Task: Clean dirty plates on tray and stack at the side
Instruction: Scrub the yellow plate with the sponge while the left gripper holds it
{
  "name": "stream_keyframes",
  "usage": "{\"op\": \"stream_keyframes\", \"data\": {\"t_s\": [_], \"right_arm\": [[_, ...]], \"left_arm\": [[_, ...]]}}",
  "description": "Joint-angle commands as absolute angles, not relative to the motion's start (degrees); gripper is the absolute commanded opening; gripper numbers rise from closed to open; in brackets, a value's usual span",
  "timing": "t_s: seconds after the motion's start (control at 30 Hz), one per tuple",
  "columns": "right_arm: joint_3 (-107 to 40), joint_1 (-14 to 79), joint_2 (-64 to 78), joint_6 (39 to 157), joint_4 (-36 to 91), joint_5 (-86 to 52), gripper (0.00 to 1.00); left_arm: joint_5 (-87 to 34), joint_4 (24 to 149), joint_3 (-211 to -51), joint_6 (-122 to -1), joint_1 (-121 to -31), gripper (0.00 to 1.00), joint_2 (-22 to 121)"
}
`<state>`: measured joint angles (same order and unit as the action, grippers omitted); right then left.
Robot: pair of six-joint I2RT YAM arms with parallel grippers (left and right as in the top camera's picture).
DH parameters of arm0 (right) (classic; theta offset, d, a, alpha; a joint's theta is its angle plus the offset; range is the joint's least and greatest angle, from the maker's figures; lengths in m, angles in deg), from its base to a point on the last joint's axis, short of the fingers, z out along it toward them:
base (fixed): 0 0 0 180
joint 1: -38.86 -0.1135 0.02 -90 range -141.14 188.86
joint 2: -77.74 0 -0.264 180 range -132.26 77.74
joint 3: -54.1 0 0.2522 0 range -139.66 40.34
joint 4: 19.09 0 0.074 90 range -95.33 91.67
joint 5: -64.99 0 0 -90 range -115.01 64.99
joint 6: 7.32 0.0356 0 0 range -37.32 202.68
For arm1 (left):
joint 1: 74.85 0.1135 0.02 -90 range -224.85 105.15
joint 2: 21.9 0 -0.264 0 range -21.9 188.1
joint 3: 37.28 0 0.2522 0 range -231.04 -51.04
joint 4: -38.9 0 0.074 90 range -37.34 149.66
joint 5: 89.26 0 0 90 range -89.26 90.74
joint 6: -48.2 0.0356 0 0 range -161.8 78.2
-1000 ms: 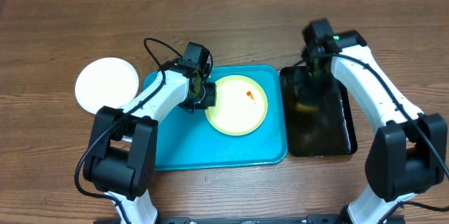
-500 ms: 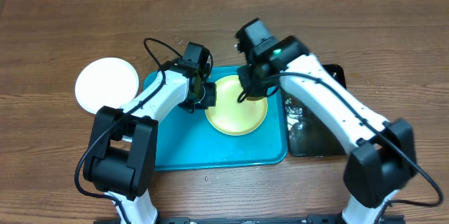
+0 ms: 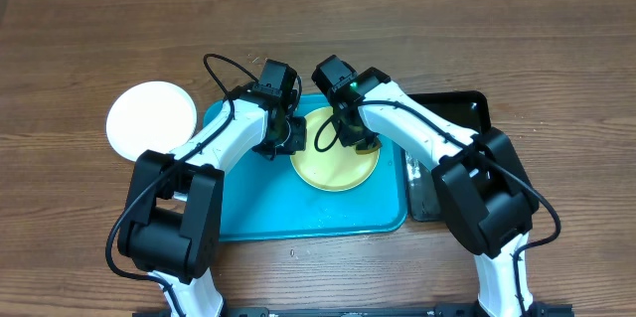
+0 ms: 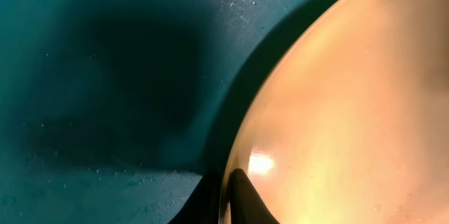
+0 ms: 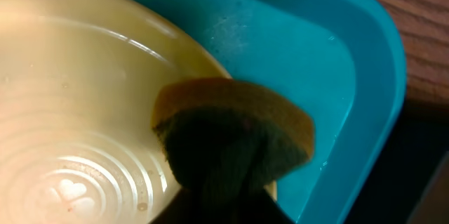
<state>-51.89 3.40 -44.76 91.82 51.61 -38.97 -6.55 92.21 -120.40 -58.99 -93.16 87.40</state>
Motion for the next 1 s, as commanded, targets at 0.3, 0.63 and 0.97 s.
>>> {"op": "stream_keyframes", "data": {"t_s": [0.3, 0.63, 0.97], "right_arm": [[-46.8, 3.2, -45.8, 95.4, 47.0, -38.7, 0.04], [-42.1, 3.2, -45.8, 94.2, 43.8, -28.9, 0.04], [-43.3, 3.3, -45.8, 85.5, 47.0, -13.7, 0.04]], "left_arm": [[-6.8, 92.3, -120.6, -59.8, -93.2, 0.12, 86.5], [-6.8, 92.3, -120.6, -59.8, -93.2, 0.1, 86.5], [-6.8, 92.2, -120.6, -59.8, -93.2, 0.1, 86.5]]}}
